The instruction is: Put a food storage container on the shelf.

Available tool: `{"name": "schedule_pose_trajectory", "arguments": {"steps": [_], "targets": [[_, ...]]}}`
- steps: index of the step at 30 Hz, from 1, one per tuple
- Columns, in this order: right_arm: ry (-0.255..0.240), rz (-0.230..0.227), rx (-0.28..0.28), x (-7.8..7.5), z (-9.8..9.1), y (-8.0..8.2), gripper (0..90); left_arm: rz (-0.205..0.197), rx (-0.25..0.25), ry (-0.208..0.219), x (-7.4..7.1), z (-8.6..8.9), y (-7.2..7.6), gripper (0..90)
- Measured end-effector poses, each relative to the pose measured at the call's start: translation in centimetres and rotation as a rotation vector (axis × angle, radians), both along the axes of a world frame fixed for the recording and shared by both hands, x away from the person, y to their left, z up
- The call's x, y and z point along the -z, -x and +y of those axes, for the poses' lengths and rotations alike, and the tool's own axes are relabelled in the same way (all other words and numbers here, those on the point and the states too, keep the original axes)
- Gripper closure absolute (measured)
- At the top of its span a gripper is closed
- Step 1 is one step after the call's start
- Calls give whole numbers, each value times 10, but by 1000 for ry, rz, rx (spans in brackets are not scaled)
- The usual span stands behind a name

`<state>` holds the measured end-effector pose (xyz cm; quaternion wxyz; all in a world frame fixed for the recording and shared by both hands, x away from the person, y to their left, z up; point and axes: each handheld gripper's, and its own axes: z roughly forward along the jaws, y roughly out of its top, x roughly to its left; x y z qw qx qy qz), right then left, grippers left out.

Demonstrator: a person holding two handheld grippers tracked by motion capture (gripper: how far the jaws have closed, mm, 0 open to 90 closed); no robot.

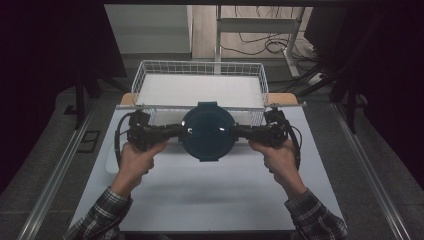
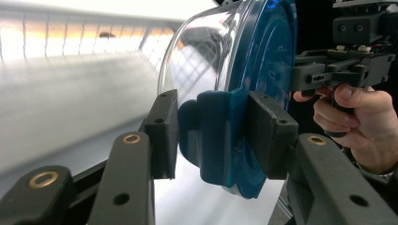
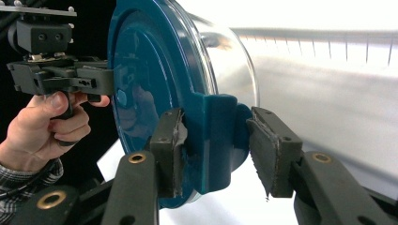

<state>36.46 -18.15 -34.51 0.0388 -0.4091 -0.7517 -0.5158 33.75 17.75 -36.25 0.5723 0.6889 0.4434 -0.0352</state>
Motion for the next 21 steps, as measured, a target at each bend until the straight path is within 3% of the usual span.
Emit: {"name": "schedule_pose_trajectory", "arguments": {"steps": [6,11,15,21], "targets": [[-3,-18,5,-33,12,-27,559,-9,-10,18,-32,12,-29,563],[-12,-19,16,-51,18,-51,559,-6,-10,21,-50,18,-56,563],[-19,-10,27,-57,22,-70,559,1,-11,24,-56,21,-77,563],[-23,13,46,-56,28,-95,558,23,-30,32,-52,26,-102,562]]}}
